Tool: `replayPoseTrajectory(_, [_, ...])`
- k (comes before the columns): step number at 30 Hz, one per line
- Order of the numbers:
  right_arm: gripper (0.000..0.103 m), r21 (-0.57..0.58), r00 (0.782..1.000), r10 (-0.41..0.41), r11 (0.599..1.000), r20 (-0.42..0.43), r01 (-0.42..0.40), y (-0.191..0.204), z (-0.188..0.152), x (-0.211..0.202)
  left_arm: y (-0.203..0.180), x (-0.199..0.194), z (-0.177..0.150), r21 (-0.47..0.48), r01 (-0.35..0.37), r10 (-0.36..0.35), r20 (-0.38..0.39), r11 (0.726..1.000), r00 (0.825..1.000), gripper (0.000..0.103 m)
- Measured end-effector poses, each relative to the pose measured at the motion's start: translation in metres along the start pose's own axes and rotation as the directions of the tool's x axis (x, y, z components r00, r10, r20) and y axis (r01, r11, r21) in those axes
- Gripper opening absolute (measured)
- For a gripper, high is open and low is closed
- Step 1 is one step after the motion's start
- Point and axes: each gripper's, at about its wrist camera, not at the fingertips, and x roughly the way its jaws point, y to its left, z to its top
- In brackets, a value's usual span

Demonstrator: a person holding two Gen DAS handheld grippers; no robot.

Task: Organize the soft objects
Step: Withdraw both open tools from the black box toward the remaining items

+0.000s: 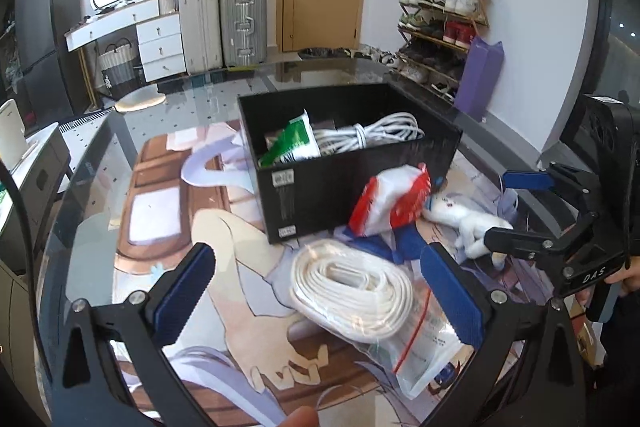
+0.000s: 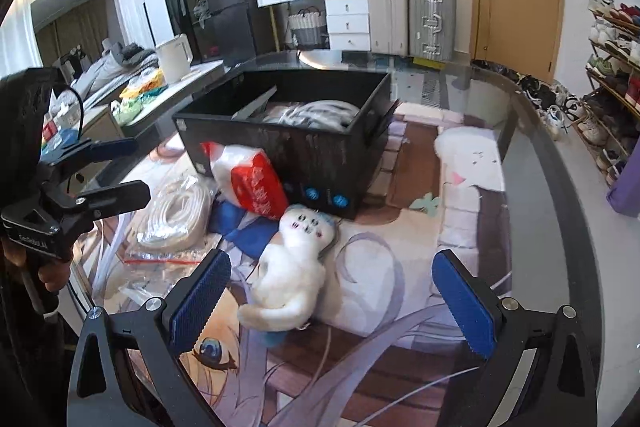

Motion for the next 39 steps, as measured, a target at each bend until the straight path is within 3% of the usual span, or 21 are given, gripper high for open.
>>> replayPoseTrajectory(3, [0.102,-0.006,1.0,0.011,1.0,-0.027,-0.011,0.005,-0.002,0.01,-0.001,0.002,0.0,-0.012,0.04,-0.041,-0.02,0.999,0.999,0.103])
replayPoseTrajectory(10, [0.102,0.019,0.997,-0.033,0.999,-0.067,0.034,0.005,-0.004,0.025,-0.005,0.012,-0.005,-0.029,0.054,-0.056,-0.068,0.998,0.996,0.103])
replayPoseTrajectory(20, [0.102,0.023,0.995,-0.05,0.998,-0.092,0.052,0.001,-0.007,0.037,-0.016,0.034,-0.004,-0.072,0.024,-0.032,-0.114,0.997,0.993,0.103])
replayPoseTrajectory(24, [0.102,0.019,0.994,-0.053,0.998,-0.093,0.055,0.0,-0.008,0.038,-0.024,0.041,-0.007,-0.021,-0.025,0.022,-0.141,0.999,0.99,0.103])
replayPoseTrajectory(30, [0.102,0.029,0.996,-0.037,0.999,-0.087,0.039,-0.003,-0.009,0.036,-0.015,0.039,-0.011,0.004,-0.038,0.038,-0.171,0.999,0.985,0.103])
replayPoseTrajectory(39, [0.102,0.002,0.993,-0.064,0.998,-0.101,0.064,0.002,-0.01,0.038,-0.005,0.043,-0.012,-0.064,-0.02,0.007,-0.188,0.998,0.982,0.103])
